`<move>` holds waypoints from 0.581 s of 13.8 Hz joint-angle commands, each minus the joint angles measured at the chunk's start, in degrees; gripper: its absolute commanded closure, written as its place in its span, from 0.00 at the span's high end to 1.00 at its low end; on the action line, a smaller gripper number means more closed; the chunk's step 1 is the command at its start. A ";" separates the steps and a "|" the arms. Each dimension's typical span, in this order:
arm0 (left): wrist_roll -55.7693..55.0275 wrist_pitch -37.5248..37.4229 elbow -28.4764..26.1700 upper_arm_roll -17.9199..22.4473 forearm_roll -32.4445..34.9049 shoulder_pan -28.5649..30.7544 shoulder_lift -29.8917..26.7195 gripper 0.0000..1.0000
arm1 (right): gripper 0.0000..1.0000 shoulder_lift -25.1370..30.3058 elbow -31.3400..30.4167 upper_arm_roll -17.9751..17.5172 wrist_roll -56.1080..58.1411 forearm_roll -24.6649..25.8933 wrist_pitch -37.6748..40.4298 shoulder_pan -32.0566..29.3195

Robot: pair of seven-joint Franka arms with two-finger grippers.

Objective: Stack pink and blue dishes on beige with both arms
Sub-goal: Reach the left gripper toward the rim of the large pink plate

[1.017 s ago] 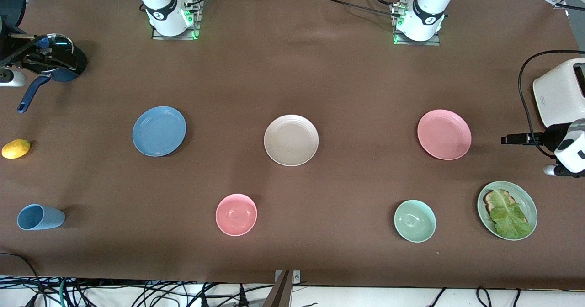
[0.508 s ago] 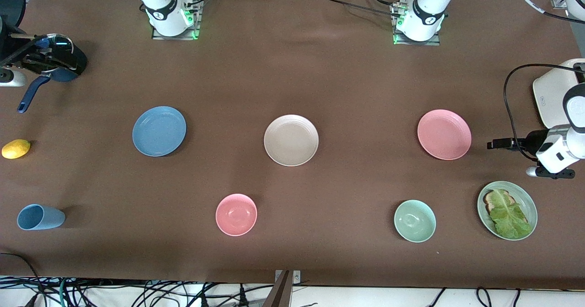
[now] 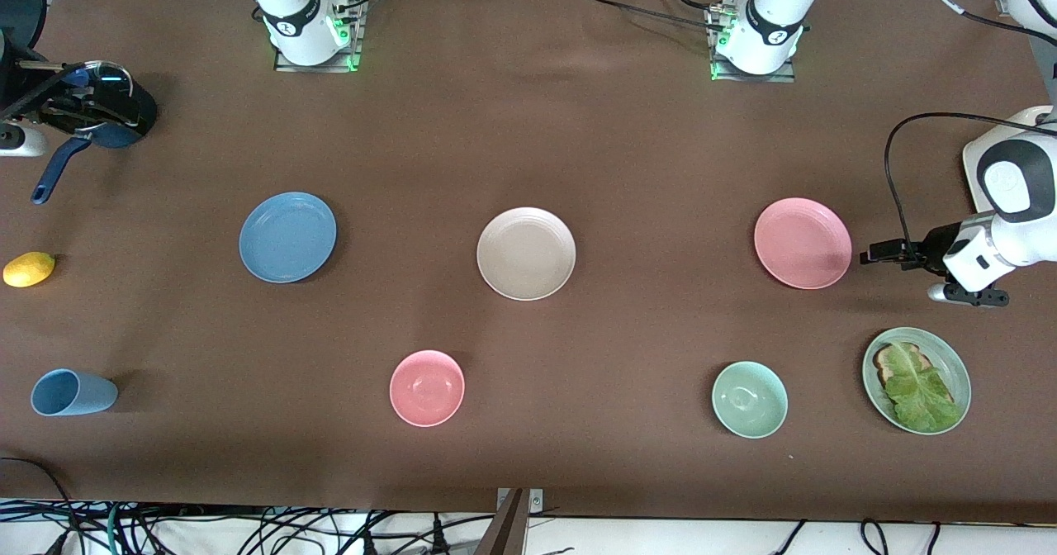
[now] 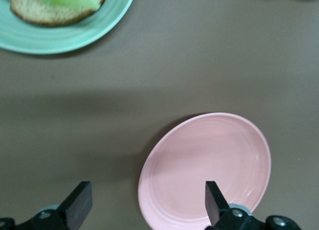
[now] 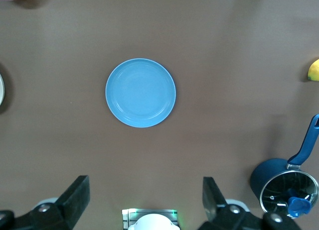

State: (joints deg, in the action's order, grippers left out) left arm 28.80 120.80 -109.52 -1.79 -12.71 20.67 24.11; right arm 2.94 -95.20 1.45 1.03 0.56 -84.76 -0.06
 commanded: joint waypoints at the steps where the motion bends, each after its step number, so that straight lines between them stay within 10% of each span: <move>1: 6.60 1.98 -1.31 -0.06 -4.50 2.17 1.46 1.00 | 1.00 0.66 -0.33 -0.48 0.73 0.40 0.38 -0.47; 8: 8.11 6.46 -4.91 -0.14 -7.50 2.18 3.04 1.00 | 1.00 0.66 -0.33 -0.48 0.47 0.32 0.47 -0.38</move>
State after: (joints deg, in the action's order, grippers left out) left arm 35.08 124.98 -112.37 -1.82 -18.21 23.01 27.57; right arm 2.94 -95.20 1.45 1.03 0.56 -84.76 -0.06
